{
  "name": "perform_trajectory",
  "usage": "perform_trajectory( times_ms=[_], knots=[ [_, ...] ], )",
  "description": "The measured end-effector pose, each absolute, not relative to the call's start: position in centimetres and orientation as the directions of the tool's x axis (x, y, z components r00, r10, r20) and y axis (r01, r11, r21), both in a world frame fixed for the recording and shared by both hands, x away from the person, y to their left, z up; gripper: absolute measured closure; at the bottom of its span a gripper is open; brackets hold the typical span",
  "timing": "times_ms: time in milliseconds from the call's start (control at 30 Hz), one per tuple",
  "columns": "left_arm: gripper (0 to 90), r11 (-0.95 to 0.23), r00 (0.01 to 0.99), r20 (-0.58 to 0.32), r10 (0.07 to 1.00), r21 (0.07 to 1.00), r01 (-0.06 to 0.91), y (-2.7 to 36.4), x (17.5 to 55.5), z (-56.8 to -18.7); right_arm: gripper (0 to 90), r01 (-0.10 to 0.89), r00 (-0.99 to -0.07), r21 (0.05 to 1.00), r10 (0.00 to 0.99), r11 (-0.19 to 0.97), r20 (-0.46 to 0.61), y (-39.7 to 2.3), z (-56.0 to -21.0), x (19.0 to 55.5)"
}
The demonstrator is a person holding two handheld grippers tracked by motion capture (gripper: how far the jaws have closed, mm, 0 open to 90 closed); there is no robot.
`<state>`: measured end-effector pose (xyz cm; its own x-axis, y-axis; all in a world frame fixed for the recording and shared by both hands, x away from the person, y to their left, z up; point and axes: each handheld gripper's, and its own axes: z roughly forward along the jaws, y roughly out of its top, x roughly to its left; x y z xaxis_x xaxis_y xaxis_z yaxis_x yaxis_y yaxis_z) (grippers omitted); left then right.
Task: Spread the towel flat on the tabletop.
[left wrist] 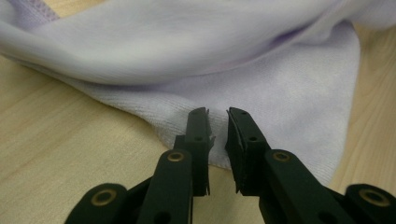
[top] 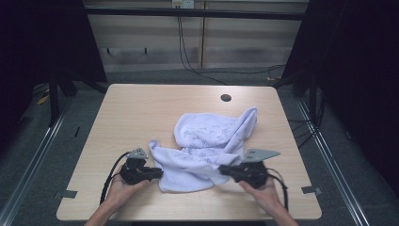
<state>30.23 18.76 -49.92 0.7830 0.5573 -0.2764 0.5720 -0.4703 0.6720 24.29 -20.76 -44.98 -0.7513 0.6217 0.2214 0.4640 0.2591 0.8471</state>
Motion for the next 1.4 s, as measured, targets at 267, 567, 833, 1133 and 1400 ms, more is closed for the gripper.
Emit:
perform_trajectory(
  times_ms=[267, 567, 833, 1133, 1400],
  knots=[
    [78.2, -0.503, 0.804, -0.250, 0.539, 0.670, 0.546, 18.3, 29.8, -49.8, 87.1, 0.528, -0.544, 0.841, 0.807, 0.116, 0.230, -29.6, -45.3, 25.3],
    [75.8, -0.528, 0.850, -0.369, 0.376, 0.668, 0.524, 17.7, 26.8, -49.1, 73.4, 0.594, -0.569, 0.791, 0.773, 0.150, 0.281, -30.9, -47.4, 24.7],
    [65.0, -0.374, 0.751, -0.347, 0.562, 0.703, 0.605, 18.0, 31.8, -49.4, 59.2, 0.588, -0.564, 0.793, 0.783, 0.156, 0.264, -30.4, -47.6, 25.4],
    [87.1, -0.428, 0.791, -0.324, 0.519, 0.703, 0.568, 15.7, 32.3, -50.1, 68.4, 0.598, -0.573, 0.777, 0.782, 0.197, 0.243, -29.5, -47.9, 25.1],
    [87.5, -0.363, 0.896, -0.253, 0.365, 0.848, 0.388, 13.5, 28.5, -45.8, 82.5, 0.560, -0.522, 0.823, 0.811, 0.093, 0.263, -30.6, -46.2, 24.8]
  ],
)
